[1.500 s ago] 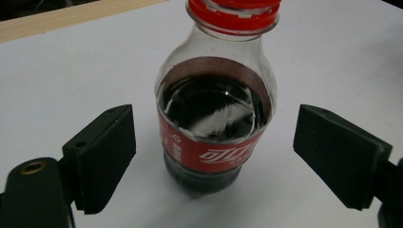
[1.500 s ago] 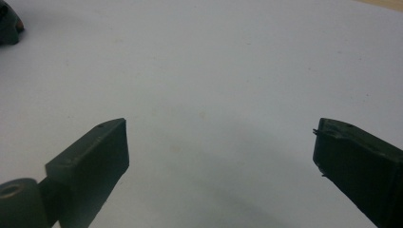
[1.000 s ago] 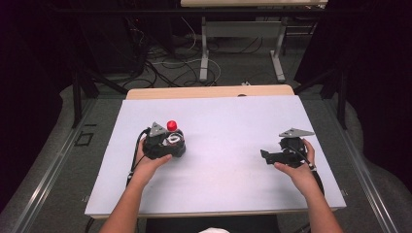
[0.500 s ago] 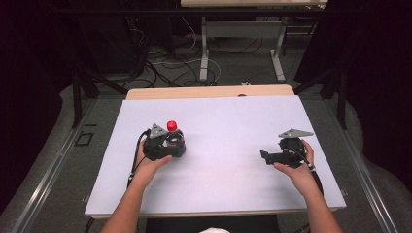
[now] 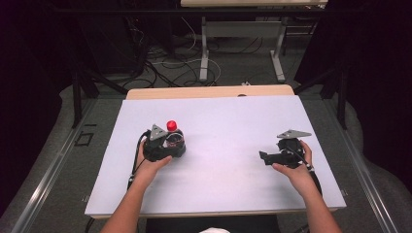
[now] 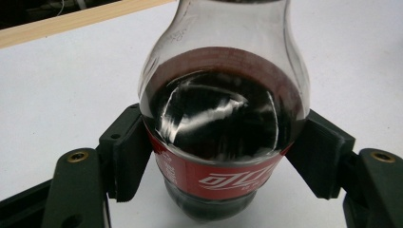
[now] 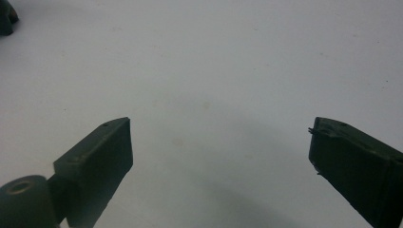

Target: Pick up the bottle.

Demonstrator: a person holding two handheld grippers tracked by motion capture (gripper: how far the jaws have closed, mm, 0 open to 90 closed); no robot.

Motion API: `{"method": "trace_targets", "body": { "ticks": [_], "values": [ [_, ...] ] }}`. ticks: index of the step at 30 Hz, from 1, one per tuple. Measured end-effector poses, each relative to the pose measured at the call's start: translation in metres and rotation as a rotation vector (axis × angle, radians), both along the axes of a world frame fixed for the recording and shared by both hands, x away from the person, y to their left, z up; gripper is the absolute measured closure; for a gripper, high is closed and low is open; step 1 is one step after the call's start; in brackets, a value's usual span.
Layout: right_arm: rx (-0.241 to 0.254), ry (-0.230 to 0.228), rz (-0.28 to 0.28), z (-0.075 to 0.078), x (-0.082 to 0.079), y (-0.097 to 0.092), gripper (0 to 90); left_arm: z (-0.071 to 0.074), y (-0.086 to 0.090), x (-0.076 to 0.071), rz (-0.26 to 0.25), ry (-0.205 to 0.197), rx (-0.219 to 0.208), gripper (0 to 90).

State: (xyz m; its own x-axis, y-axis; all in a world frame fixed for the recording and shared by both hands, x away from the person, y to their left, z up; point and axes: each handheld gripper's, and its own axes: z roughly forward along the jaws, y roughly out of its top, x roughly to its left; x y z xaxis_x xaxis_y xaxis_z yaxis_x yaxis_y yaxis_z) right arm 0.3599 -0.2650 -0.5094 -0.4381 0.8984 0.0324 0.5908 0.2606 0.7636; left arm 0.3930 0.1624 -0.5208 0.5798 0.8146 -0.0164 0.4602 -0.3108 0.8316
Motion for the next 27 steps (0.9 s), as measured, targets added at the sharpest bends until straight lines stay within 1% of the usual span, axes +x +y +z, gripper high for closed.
{"method": "trace_targets", "body": {
  "ticks": [1,3,6,8,10,11,12,13,16,17,20,21,22,23,25,26,27],
  "values": [
    [0.001,0.000,0.000,0.000,0.000,0.000,7.1,0.000,0.000,0.000,-0.005,-0.001,0.004,29.5],
    [0.002,0.001,-0.001,0.000,0.000,0.000,7.1,0.000,0.000,-0.001,0.002,-0.003,0.000,29.6],
    [0.000,0.000,-0.002,0.000,0.000,0.001,7.1,0.001,0.000,-0.002,0.001,-0.002,0.008,29.8],
    [0.000,0.001,-0.002,0.000,0.000,0.001,7.1,0.001,-0.001,-0.003,-0.001,-0.001,-0.015,29.9],
    [0.000,-0.002,-0.001,0.000,0.000,0.001,7.1,0.002,-0.001,-0.003,-0.007,0.002,-0.014,29.9],
    [0.002,-0.006,0.004,0.000,0.000,0.001,7.1,0.004,-0.001,-0.004,-0.019,0.012,0.008,29.9],
    [0.002,-0.006,0.004,0.000,0.000,0.001,7.1,0.004,-0.001,-0.004,-0.019,0.012,0.008,29.9],
    [0.003,-0.005,0.003,0.000,0.000,0.001,7.2,0.004,-0.003,-0.005,-0.016,0.012,-0.004,29.9],
    [0.001,-0.008,0.007,0.001,0.000,0.001,7.7,0.006,-0.004,-0.008,-0.019,0.004,-0.004,29.9],
    [-0.003,-0.008,0.007,0.001,-0.001,0.001,7.8,0.010,-0.004,-0.010,-0.027,0.008,0.003,29.9],
    [-0.001,-0.011,0.018,0.001,-0.001,0.001,7.8,0.013,-0.005,-0.013,-0.028,0.005,-0.007,30.0],
    [-0.001,-0.011,0.018,0.001,-0.001,0.001,7.8,0.015,-0.005,-0.015,-0.035,0.010,-0.002,30.0],
    [0.001,-0.011,0.021,0.001,-0.001,0.001,7.8,0.017,-0.006,-0.016,-0.036,0.002,-0.011,30.0],
    [0.000,-0.014,0.022,0.002,-0.001,0.002,7.8,0.019,-0.006,-0.019,-0.031,0.008,-0.010,29.9],
    [0.004,-0.013,0.024,0.002,-0.001,0.002,7.9,0.024,-0.006,-0.022,-0.043,0.004,-0.011,29.9],
    [-0.002,-0.012,0.024,0.003,-0.002,0.002,8.1,0.025,-0.006,-0.023,-0.036,-0.004,-0.024,29.9],
    [-0.002,-0.017,0.027,0.003,-0.002,0.003,8.1,0.027,-0.006,-0.024,-0.044,0.003,-0.024,29.8]
  ]
}}
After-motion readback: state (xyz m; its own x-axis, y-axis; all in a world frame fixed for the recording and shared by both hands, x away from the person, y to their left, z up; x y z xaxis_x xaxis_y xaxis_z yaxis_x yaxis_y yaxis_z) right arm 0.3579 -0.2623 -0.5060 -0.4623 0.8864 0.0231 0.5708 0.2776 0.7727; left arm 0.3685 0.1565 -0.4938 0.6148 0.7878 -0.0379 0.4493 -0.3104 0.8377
